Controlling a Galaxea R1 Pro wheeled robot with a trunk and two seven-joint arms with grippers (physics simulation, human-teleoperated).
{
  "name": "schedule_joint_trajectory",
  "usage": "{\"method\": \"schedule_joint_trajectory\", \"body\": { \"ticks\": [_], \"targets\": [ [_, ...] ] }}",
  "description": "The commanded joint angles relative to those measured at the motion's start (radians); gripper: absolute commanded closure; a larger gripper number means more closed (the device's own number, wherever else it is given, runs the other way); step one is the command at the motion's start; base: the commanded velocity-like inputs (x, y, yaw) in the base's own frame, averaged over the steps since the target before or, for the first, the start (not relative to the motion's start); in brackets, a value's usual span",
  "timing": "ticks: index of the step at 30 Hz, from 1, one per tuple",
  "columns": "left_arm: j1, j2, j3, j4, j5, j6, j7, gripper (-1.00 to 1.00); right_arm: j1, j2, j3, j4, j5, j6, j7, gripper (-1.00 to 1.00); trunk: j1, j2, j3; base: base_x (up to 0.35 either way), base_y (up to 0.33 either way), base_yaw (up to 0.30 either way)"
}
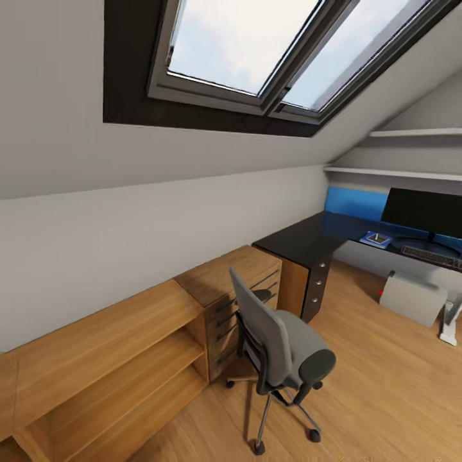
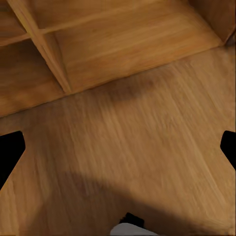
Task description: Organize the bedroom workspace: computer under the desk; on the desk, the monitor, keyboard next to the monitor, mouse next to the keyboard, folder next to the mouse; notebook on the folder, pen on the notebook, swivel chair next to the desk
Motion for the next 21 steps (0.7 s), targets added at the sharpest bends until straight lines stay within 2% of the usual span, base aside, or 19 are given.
{"method": "schedule_joint_trajectory", "body": {
  "ticks": [1,3,8,21],
  "targets": [
    [0.0,-0.006,-0.006,0.001,0.002,-0.016,0.002,-1.0,0.002,0.001,0.009,0.002,-0.001,-0.012,-0.009,-1.0,0.001,-0.002,-0.003,0.0,0.0,-0.297],
    [0.016,-0.025,-0.006,0.006,0.002,-0.065,-0.015,-1.0,0.012,0.003,0.01,0.002,0.001,-0.02,-0.009,-1.0,0.001,-0.002,-0.004,0.0,0.0,-0.297],
    [0.033,-0.036,-0.006,0.008,0.001,-0.136,-0.024,-1.0,0.018,0.004,0.01,0.002,0.003,-0.02,-0.009,-1.0,0.001,-0.002,-0.006,0.0,0.0,-0.296],
    [0.036,-0.038,-0.006,0.009,0.001,-0.152,-0.026,-1.0,0.02,0.003,0.01,0.001,0.006,-0.02,-0.006,-1.0,0.001,-0.002,-0.006,0.0,0.0,-0.297]
  ]
}}
